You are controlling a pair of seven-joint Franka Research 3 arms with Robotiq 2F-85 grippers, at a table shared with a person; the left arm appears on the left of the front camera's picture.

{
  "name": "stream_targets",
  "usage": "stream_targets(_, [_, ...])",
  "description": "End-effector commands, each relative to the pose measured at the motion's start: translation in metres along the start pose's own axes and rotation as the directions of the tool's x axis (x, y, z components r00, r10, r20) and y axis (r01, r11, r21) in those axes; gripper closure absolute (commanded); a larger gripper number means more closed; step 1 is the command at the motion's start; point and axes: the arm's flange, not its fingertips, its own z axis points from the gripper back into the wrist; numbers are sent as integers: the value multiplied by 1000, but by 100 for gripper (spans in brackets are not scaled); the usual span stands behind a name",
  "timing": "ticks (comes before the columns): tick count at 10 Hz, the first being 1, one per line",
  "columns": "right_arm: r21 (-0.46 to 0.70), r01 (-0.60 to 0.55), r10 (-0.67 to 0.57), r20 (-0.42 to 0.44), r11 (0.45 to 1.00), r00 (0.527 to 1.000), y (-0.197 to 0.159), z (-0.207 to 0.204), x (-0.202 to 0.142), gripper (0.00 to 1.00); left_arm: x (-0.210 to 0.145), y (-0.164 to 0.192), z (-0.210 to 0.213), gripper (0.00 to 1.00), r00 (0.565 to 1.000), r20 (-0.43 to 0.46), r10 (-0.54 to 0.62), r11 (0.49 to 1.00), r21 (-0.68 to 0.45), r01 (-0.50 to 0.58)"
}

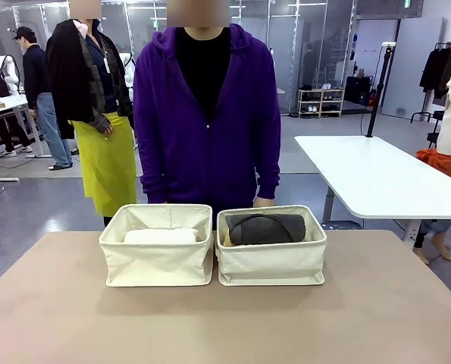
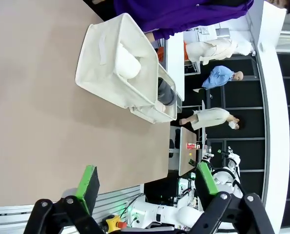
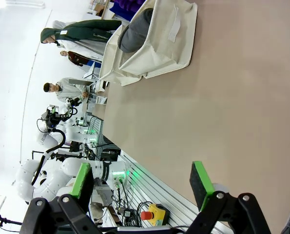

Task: Divide the towels into two baskets.
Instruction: Pick up one hotel-folded towel from the bottom of the table and place it in the Fabric basket indicated by the person.

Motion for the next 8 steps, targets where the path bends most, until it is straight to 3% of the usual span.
stream_targets(1, [8,-6,6,7,1000,1000,2,1,-3,0,-3,-5,4,0,1000,-1,-9,1000,-20,9])
stream_targets(8, [8,-6,6,7,1000,1000,2,1,-3,0,-3,-5,4,0,1000,-1,-9,1000,-20,9])
